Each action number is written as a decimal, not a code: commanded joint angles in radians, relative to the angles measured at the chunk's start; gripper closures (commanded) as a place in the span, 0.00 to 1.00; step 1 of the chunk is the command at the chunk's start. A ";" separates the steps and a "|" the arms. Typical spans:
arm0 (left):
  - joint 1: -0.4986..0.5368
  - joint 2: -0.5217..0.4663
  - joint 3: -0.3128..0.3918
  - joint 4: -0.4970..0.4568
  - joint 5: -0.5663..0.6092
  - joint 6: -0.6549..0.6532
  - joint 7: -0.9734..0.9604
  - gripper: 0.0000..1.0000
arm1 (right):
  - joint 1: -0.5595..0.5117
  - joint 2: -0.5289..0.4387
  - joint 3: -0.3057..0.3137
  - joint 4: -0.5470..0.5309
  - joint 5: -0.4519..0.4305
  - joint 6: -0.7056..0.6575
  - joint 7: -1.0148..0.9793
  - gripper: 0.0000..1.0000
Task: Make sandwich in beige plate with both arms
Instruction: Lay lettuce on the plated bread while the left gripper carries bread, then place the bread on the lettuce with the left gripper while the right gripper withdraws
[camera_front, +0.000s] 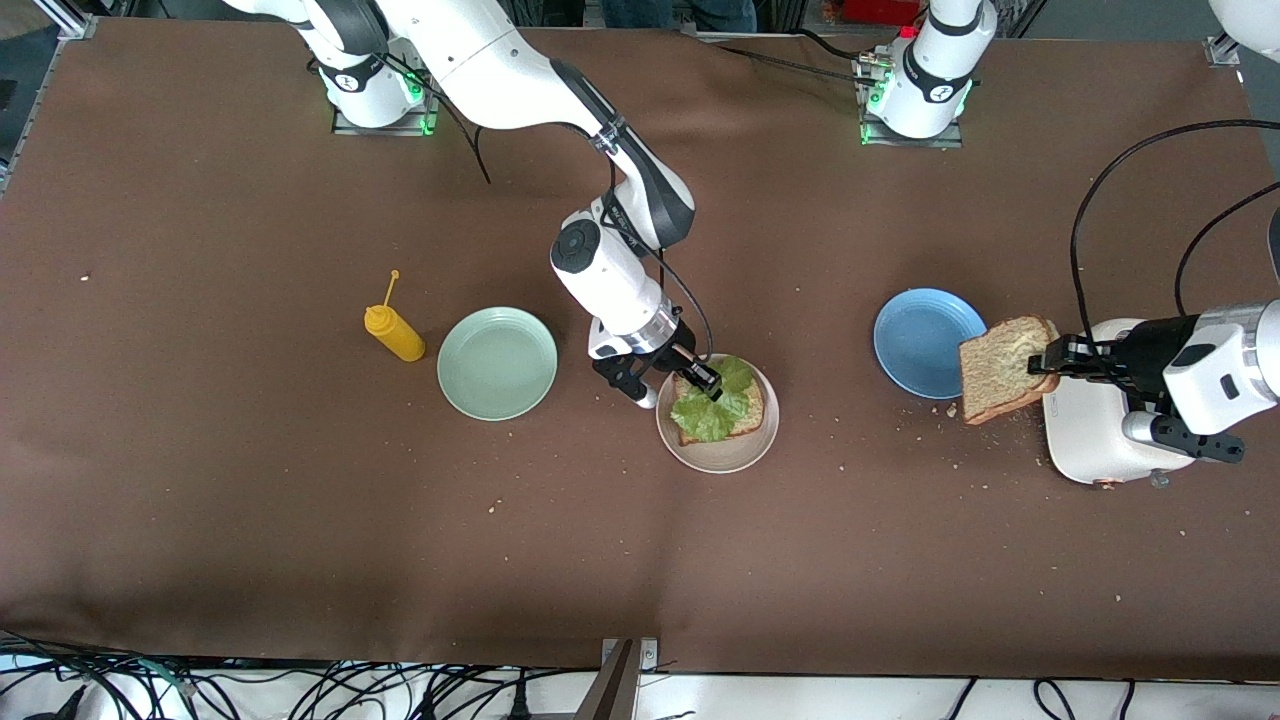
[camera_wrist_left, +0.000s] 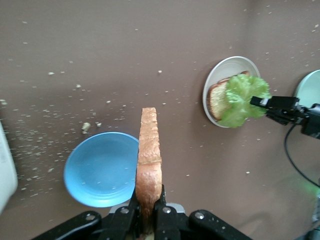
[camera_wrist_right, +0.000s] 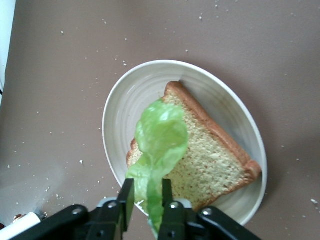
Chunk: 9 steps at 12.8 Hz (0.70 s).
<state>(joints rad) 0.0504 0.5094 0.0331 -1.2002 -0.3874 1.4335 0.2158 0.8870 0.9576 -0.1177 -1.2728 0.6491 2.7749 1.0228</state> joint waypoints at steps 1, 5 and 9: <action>-0.007 0.035 0.008 -0.004 -0.146 -0.012 -0.050 1.00 | -0.006 -0.025 -0.007 0.013 -0.077 -0.076 -0.003 0.00; -0.085 0.136 0.008 -0.009 -0.327 -0.001 -0.053 1.00 | -0.008 -0.117 -0.101 0.013 -0.224 -0.473 -0.016 0.00; -0.193 0.242 0.008 -0.007 -0.549 0.132 -0.053 1.00 | -0.008 -0.212 -0.265 0.013 -0.258 -0.850 -0.230 0.00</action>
<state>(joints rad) -0.0990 0.7126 0.0310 -1.2262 -0.8459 1.5227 0.1774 0.8800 0.7961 -0.3180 -1.2460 0.4088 2.0576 0.8957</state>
